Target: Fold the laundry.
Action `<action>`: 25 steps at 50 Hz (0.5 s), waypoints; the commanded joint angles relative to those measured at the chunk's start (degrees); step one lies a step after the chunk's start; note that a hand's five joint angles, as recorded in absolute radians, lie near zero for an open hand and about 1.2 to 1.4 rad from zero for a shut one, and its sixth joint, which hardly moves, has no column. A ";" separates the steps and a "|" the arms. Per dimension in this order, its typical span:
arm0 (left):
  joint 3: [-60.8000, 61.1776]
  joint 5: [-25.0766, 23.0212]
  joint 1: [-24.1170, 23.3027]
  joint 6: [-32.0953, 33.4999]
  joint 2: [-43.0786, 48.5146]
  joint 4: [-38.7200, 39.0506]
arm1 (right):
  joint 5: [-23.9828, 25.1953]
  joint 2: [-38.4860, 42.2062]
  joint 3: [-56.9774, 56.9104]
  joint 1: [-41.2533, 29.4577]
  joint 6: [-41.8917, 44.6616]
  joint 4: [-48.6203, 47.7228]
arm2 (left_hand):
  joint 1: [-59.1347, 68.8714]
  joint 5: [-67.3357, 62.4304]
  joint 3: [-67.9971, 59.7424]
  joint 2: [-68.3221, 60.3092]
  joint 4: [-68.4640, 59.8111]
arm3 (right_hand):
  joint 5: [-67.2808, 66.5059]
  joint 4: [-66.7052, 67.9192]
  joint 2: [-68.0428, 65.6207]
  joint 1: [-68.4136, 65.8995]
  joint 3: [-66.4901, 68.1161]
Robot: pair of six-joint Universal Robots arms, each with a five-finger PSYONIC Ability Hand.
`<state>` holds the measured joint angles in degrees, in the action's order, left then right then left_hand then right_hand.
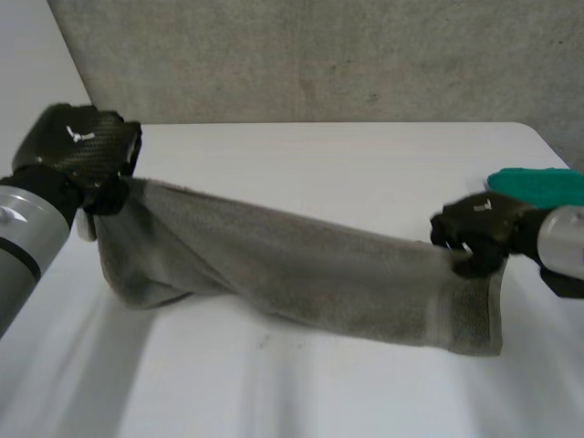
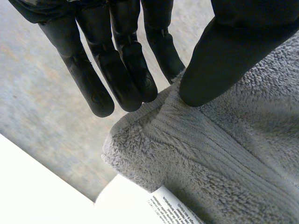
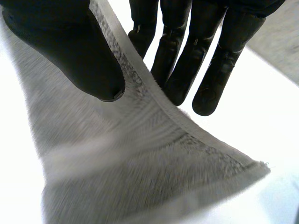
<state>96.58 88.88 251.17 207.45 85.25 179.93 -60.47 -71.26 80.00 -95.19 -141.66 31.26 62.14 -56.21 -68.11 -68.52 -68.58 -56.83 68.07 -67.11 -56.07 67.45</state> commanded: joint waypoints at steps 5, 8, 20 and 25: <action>3.80 -0.90 -1.03 -0.03 11.75 0.42 | -3.51 -3.54 9.91 1.24 14.66 2.41 | 17.86 -13.79 -11.89 -11.48 -11.42 | -13.17 11.93 -12.89 -23.93 12.55; 2.83 -0.82 -0.95 0.14 16.07 1.47 | -4.04 -2.22 9.47 0.45 14.39 0.04 | 17.86 -13.79 -11.89 -11.48 -11.42 | -13.17 11.93 -12.89 -23.93 12.55; -19.92 -0.46 0.11 0.50 28.65 10.35 | -15.63 11.49 -16.70 -7.99 4.11 -10.51 | 17.86 -13.79 -11.89 -11.48 -11.42 | -13.17 11.93 -12.89 -23.93 12.55; -30.46 -0.55 0.20 0.67 27.69 20.86 | -17.57 11.94 -34.08 -9.83 -4.47 -21.72 | 17.86 -13.79 -11.89 -11.48 -11.42 | -13.17 11.93 -12.89 -23.93 12.55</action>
<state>77.39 88.42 251.22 208.04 113.63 191.15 -75.45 -60.41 63.54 -102.65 -137.83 19.31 62.14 -56.21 -68.34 -68.62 -68.79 -56.84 68.08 -67.11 -56.07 67.45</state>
